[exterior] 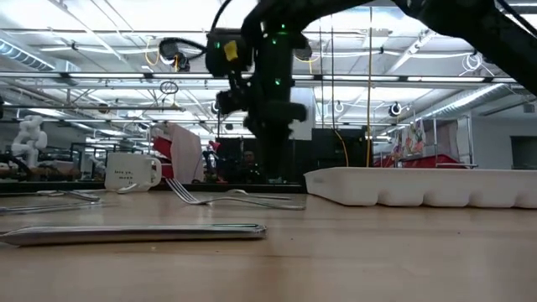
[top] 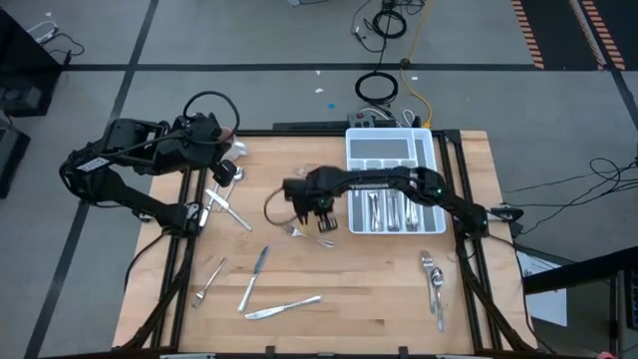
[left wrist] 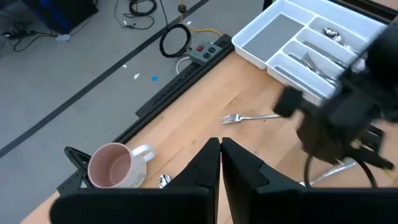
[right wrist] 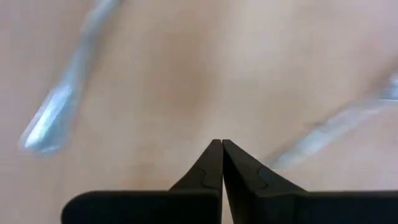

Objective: Sort silverware
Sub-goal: Put the silver fork into the silverware tray

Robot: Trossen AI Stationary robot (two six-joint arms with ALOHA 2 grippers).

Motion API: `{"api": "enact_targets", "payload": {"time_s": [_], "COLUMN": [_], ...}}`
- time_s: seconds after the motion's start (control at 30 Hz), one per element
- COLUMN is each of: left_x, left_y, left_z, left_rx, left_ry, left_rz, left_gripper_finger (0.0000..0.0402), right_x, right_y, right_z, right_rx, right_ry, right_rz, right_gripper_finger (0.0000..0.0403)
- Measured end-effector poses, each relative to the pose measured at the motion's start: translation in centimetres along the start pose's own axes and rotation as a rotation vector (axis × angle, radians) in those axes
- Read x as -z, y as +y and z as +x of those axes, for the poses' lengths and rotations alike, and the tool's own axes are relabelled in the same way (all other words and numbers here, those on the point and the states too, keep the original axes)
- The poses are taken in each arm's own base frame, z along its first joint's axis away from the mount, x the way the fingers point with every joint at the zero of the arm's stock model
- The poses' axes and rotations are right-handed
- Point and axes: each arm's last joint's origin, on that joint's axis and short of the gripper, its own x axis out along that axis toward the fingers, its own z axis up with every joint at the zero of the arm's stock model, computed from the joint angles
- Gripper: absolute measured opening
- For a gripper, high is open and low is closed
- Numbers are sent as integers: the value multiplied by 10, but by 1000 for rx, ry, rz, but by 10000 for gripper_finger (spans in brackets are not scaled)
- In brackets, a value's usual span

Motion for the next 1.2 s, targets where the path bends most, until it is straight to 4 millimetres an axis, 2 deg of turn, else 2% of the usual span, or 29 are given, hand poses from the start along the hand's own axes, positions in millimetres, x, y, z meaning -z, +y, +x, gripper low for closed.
{"api": "enact_targets", "payload": {"time_s": [0.07,0.13,0.3,0.4,0.47,0.6,0.7,0.77,0.9,1.0,1.2], "left_x": [0,0,0,0,0,0,0,0,0,0,0], "left_y": [0,0,0,0,0,0,0,0,0,0,0], "left_z": [0,0,0,0,0,0,0,0,0,0,0], "left_rx": [0,0,0,0,-1,0,0,0,0,0,-1], "left_ry": [0,0,0,0,0,0,0,0,0,0,0], "left_rz": [0,0,-1,0,1,1,8,9,8,7,0], "left_gripper_finger": [24,24,25,25,25,25,25,25,25,25,25], "right_x": [-1,2,21,26,26,18,5,-5,-29,-41,-49], "right_y": [-17,-38,-78,-90,-92,-82,-63,-49,-4,21,-4], "right_z": [-10,-10,19,29,40,50,53,52,47,37,4], "right_rx": [53,67,77,119,88,26,21,-40,-191,-191,-38], "right_ry": [-54,-98,-24,-2,5,-22,-47,-98,-207,-237,-315], "right_rz": [41,130,293,341,357,343,292,274,93,-28,-4], "right_gripper_finger": [0,0,0,0,0,0,0,0,0,0,0]}}
